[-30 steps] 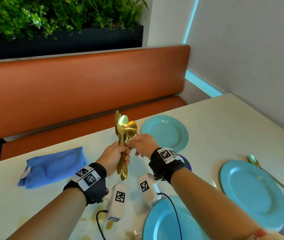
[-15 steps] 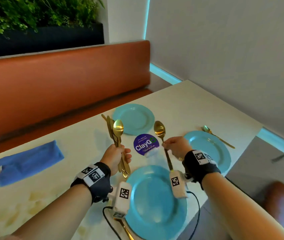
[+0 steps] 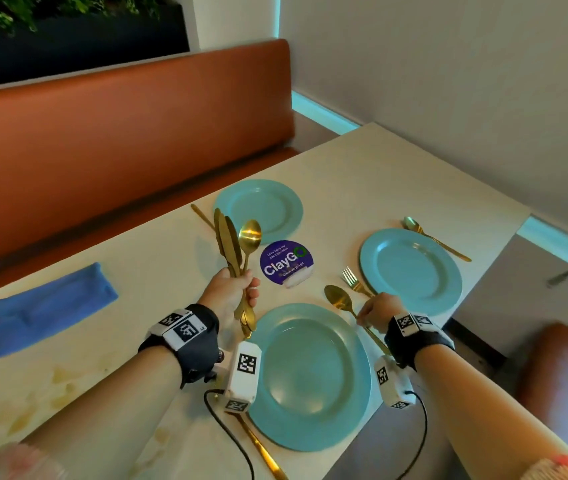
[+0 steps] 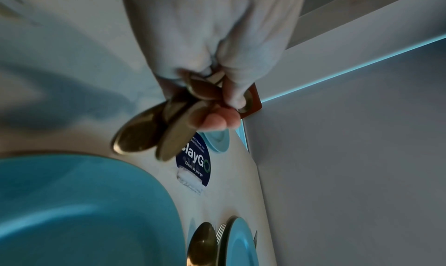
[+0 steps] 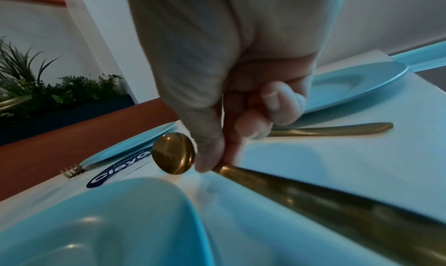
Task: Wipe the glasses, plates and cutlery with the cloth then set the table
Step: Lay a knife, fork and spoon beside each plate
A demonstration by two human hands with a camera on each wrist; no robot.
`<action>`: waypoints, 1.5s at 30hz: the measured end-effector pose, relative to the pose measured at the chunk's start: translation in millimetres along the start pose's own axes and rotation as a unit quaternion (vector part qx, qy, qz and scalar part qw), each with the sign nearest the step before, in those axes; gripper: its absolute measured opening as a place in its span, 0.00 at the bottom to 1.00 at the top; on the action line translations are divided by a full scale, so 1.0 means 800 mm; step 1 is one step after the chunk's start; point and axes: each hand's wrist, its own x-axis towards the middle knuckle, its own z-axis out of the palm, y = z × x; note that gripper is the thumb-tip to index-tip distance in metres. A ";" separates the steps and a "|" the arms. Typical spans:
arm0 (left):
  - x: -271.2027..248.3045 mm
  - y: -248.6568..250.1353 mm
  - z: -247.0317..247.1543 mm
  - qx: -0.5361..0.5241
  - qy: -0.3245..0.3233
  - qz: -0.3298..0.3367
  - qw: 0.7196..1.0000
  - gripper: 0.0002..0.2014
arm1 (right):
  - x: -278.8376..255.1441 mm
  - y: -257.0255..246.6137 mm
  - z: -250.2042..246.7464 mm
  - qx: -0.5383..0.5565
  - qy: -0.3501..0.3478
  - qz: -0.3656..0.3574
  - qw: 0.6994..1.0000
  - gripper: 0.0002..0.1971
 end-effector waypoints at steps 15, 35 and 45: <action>0.001 -0.009 -0.005 0.002 0.000 -0.002 1.000 0.05 | 0.003 -0.007 0.014 -0.056 0.021 -0.018 0.998 0.07; -0.018 -0.006 -0.016 -0.063 -0.052 -0.027 0.996 0.09 | -0.027 -0.071 -0.021 -0.036 0.040 -0.082 0.995 0.08; -0.067 0.010 -0.043 -0.024 -0.075 0.019 0.997 0.08 | -0.123 -0.203 -0.026 0.189 0.019 -0.228 0.955 0.09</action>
